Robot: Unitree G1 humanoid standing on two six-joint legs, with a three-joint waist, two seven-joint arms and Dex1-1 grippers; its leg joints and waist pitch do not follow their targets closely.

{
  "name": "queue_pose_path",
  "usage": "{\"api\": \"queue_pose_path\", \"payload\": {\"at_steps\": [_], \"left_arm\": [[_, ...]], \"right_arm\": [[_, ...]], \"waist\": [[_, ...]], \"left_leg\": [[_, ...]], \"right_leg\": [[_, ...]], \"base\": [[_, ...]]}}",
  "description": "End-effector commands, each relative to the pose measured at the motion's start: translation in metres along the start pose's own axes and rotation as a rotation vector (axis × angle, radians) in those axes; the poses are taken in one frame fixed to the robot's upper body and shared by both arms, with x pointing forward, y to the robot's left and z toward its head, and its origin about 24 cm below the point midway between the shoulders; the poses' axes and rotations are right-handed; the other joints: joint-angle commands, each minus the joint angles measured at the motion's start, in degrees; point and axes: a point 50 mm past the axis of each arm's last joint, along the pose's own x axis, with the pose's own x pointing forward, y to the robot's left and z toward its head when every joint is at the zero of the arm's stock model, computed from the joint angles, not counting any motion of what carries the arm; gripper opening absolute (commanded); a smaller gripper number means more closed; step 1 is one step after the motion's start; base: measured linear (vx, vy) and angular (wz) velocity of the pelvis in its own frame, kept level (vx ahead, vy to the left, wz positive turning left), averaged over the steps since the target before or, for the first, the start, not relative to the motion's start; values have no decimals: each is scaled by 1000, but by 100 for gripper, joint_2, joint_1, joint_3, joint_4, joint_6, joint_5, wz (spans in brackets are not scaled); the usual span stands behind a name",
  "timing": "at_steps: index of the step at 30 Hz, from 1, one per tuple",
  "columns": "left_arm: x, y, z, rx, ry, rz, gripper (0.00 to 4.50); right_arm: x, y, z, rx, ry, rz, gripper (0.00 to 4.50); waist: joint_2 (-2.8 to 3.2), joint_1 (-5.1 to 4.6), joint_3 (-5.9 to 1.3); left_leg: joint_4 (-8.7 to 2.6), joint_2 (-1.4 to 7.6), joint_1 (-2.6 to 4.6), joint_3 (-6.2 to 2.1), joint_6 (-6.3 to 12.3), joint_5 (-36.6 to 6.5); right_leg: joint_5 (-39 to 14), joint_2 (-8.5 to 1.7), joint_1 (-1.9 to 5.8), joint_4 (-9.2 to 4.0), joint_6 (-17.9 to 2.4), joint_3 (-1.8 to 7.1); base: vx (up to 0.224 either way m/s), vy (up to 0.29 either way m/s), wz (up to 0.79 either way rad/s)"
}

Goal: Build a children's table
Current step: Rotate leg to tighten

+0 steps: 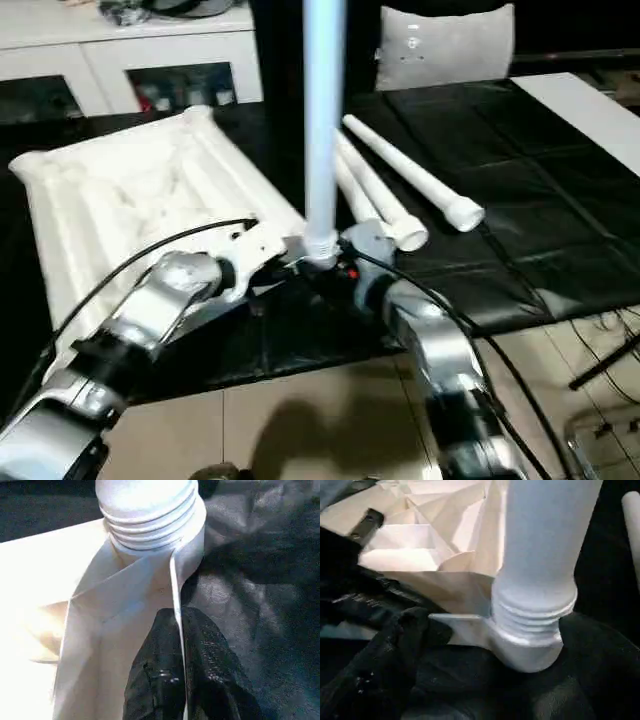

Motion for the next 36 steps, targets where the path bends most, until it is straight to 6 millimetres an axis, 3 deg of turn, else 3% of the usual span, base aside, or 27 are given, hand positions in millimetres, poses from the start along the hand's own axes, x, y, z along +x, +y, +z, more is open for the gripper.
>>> {"api": "queue_pose_path", "payload": {"at_steps": [1,3,6,7,9,14,15,16,21,23,25,26,27,28,29,30,31,36], "left_arm": [[1,18,20,49,-44,87,0],[3,21,22,18,-51,101,44],[5,25,24,-1,-59,130,59],[5,32,30,-3,-98,227,81],[5,35,32,-14,-121,267,91],[2,33,39,-83,-235,297,126],[-1,32,39,-123,-279,299,126],[-1,32,39,-123,-279,299,126],[-25,23,34,-228,-400,335,126],[-39,19,32,-276,-452,378,126],[-44,18,31,-291,-470,399,126],[-56,15,28,-304,-493,452,126],[-62,14,26,-312,-499,475,126],[-62,14,26,-312,-499,475,126],[-76,10,18,-329,-507,549,126],[-80,8,13,-352,-502,575,126],[-85,3,6,-385,-493,612,126],[-89,-8,-2,-427,-468,632,126]], "right_arm": [[-8,-2,6,12,-26,-30,446],[-10,-2,7,15,-29,-38,450],[-12,0,8,13,-37,-43,450],[-12,4,9,-5,-39,-38,450],[-12,5,8,-10,-38,-37,450],[-15,6,10,-21,-51,-58,450],[-19,5,13,-21,-65,-75,450],[-19,5,13,-21,-65,-75,450],[-28,10,21,-33,-88,-99,450],[-33,13,21,-40,-89,-126,450],[-35,14,21,-39,-99,-139,450],[-40,14,19,-7,-121,-184,450],[-42,14,18,9,-128,-202,450],[-42,14,18,9,-128,-202,450],[-49,12,15,42,-132,-253,450],[-52,11,13,42,-125,-270,450],[-55,9,11,40,-115,-293,450],[-59,7,11,39,-121,-312,450]], "waist": [[-28,-20,-386],[-43,-25,-396],[-9,-38,-410],[-5,-50,-403],[-20,-39,-413],[-41,-22,-386],[-87,-22,-380],[-63,-8,-384],[-94,-25,-375],[-75,-26,-379],[-82,-26,-354],[-64,-30,-319],[-68,-37,-311],[-79,-56,-292],[-88,-52,-302],[-115,-64,-288],[-120,-73,-288],[-118,-69,-276]], "left_leg": [[-368,286,86,-92,357,-624],[-364,293,57,-105,394,-501],[-343,298,74,-110,460,-467],[-331,282,54,-111,504,-461],[-329,300,61,-115,526,-467],[-337,307,73,-94,540,-544],[-342,303,67,-88,542,-536],[-343,321,70,-93,548,-490],[-354,343,61,-85,608,-447],[-355,358,75,-87,577,-450],[-370,360,68,-74,526,-600],[-385,340,80,-70,440,-839],[-409,366,76,-76,396,-907],[-425,338,79,-72,341,-1032],[-421,334,100,-70,299,-1073],[-443,347,61,-81,284,-1036],[-443,342,73,-75,266,-1037],[-452,323,90,-75,188,-1181]], "right_leg": [[-122,-515,297,-471,-977,360],[93,-541,328,-436,-1052,349],[341,-546,328,-420,-1162,345],[397,-541,338,-433,-1183,342],[492,-560,357,-409,-1252,342],[103,-565,334,-444,-1267,345],[42,-554,340,-444,-1249,344],[57,-567,331,-429,-1250,350],[112,-555,310,-413,-1224,354],[67,-556,304,-390,-1246,354],[-219,-560,288,-428,-1205,358],[-733,-549,260,-498,-1076,360],[-850,-555,265,-506,-1026,365],[-1125,-518,242,-544,-911,355],[-1196,-515,241,-547,-873,359],[-1178,-522,255,-549,-807,369],[-1181,-506,240,-552,-769,368],[-1449,-484,204,-595,-585,382]], "base": [[0,0,0],[0,0,0],[0,0,0],[0,0,0],[0,0,0],[0,0,0],[0,0,0],[0,0,0],[0,0,0],[0,0,0],[0,0,0],[0,0,0],[0,0,0],[0,0,0],[0,0,0],[0,0,0],[0,0,0],[0,0,0]]}}
